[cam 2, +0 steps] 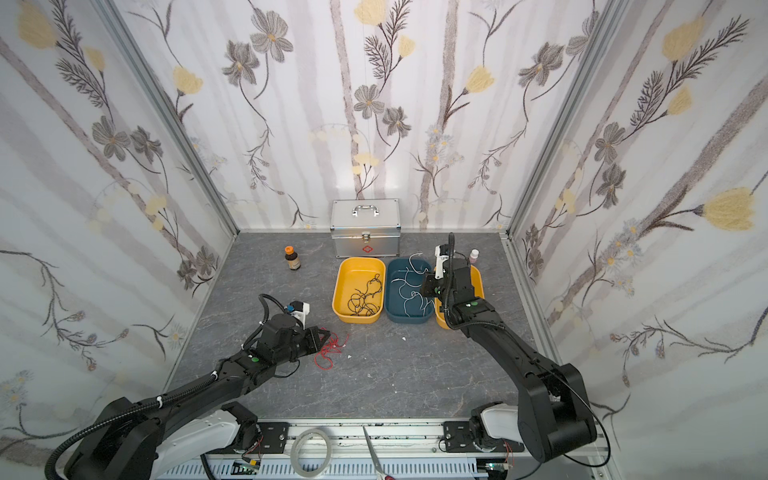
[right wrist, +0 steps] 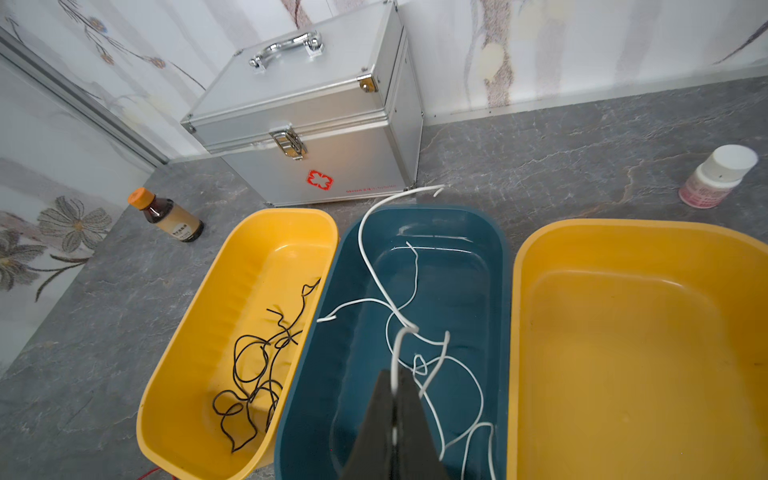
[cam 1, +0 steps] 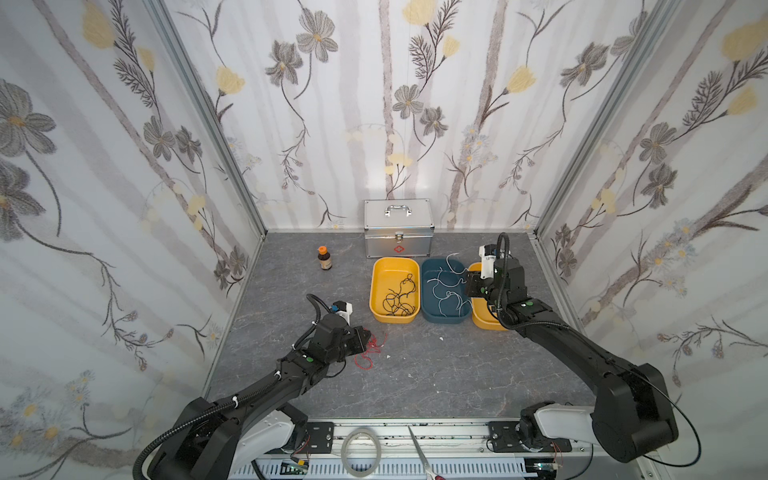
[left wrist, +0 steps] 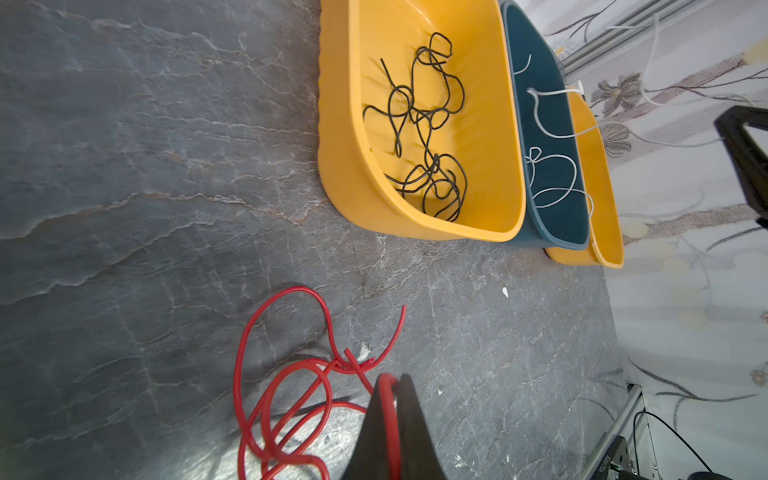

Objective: Untangle the cables
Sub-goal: 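Pull the last white wire end out and drop it into the teal tub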

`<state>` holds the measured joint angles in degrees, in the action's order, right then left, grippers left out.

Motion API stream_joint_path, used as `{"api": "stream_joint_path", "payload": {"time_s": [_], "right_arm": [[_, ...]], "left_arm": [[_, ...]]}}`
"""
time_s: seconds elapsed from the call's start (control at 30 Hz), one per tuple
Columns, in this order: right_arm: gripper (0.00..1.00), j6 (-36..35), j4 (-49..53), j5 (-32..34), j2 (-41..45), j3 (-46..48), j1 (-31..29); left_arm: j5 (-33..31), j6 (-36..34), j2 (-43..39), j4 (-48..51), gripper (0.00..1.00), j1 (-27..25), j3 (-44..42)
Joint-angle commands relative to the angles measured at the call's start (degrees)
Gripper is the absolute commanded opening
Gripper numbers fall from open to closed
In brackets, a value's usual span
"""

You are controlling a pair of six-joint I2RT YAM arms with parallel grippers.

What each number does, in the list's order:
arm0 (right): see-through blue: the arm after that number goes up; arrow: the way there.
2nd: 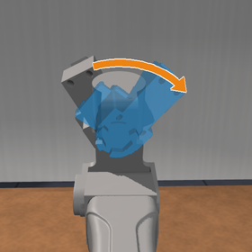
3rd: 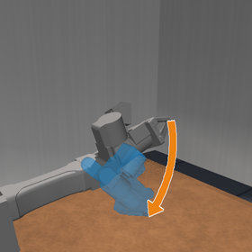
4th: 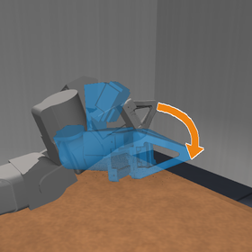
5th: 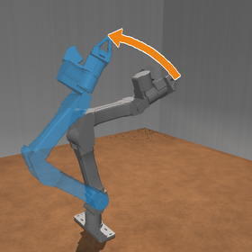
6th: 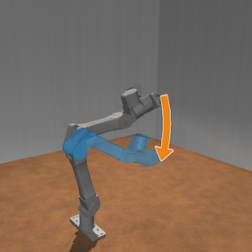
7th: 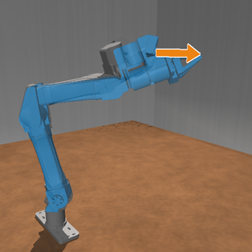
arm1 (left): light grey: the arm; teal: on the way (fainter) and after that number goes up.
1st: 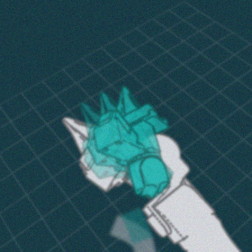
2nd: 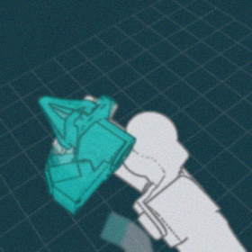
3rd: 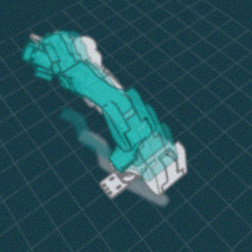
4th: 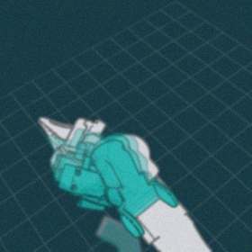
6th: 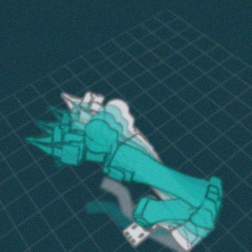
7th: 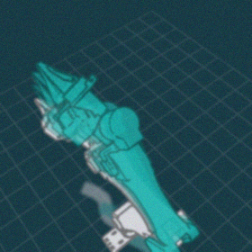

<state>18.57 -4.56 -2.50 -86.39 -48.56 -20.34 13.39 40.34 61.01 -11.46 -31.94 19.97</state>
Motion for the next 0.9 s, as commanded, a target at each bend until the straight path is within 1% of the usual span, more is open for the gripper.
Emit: {"api": "stream_joint_path", "payload": {"time_s": [0.0,0.03,0.17,0.23,0.3,0.43,0.53,0.63,0.77,0.87], "right_arm": [[0.00,0.4,-2.6,1.1,-4.6,-2.2,-1.4],[0.00,0.7,-2.2,1.3,-7.7,-3.0,-2.1],[0.00,1.9,-0.9,2.5,-13.5,-5.2,-4.3],[0.00,2.8,-0.8,2.5,-14.8,-5.2,-4.7],[0.04,3.6,-0.9,2.0,-15.2,-4.9,-4.7],[0.13,4.0,-0.9,1.3,-13.3,-3.8,-4.6],[0.26,4.0,-0.2,1.3,-11.4,-3.0,-4.6],[0.34,3.7,0.8,1.3,-9.3,-2.4,-4.6],[0.40,3.3,1.3,1.5,-5.6,-1.1,-4.5],[0.43,2.5,1.0,-1.0,-1.5,0.0,-4.5]], "left_arm": [[0.8,0.1,0.3,-2.4,0.04,-0.7,0.9],[0.8,0.1,0.5,-2.6,0.04,-0.9,0.9],[0.7,0.2,0.8,-2.8,0.04,-1.6,1.3],[0.6,0.3,1.0,-2.9,0.04,-2.0,1.6],[0.5,0.3,1.2,-3.0,0.04,-2.4,1.9],[0.5,0.1,1.9,-3.0,0.04,-2.9,2.7],[0.5,0.0,2.5,-3.1,0.04,-3.1,3.4],[0.6,-0.1,3.1,-3.2,0.04,-3.6,4.1],[1.0,-0.2,3.5,-3.2,0.04,-4.2,4.9],[1.5,-0.4,3.8,-3.0,0.04,-4.7,5.7]]}}
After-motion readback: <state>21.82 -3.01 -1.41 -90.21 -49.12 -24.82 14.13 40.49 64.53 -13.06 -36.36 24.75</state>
